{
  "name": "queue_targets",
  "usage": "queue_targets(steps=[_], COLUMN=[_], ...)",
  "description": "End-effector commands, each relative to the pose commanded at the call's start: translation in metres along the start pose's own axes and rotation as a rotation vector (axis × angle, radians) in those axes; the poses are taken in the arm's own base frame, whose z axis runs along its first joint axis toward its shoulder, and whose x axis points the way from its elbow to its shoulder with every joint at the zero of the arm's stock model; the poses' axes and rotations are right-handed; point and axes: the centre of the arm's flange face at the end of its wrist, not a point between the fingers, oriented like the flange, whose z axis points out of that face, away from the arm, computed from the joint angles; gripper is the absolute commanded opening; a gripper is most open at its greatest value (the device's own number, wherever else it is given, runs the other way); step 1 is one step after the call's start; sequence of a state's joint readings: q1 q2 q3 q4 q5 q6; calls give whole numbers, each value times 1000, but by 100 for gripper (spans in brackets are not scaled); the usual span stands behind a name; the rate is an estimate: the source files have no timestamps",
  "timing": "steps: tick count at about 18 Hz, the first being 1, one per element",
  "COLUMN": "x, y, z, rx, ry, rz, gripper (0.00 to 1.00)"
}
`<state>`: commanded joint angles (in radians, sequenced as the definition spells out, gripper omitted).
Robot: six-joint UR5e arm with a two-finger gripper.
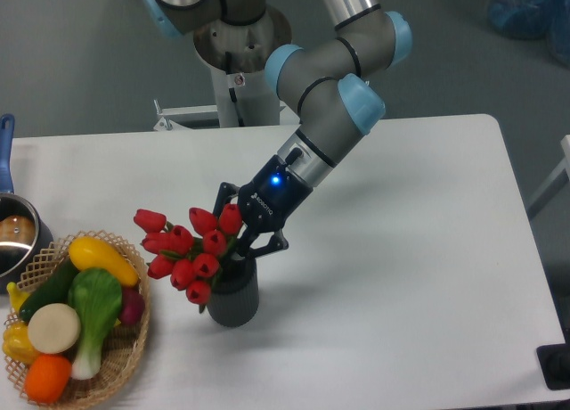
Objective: Pick up the flowers from the vase
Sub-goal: 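Close the gripper on the tulip stems, then lift the gripped tulips up out of the grey vase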
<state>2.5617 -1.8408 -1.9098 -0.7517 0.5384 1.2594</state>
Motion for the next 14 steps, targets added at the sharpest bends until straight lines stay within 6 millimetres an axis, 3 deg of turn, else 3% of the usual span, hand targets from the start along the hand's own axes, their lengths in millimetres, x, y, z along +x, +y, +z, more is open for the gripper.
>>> queue_targets(steps=[7,14], x=[-5,5], y=[-20,-51], z=[-21,-52], rx=[55,79], ry=[-25,-72], rz=[16,-32], gripper=[30,30])
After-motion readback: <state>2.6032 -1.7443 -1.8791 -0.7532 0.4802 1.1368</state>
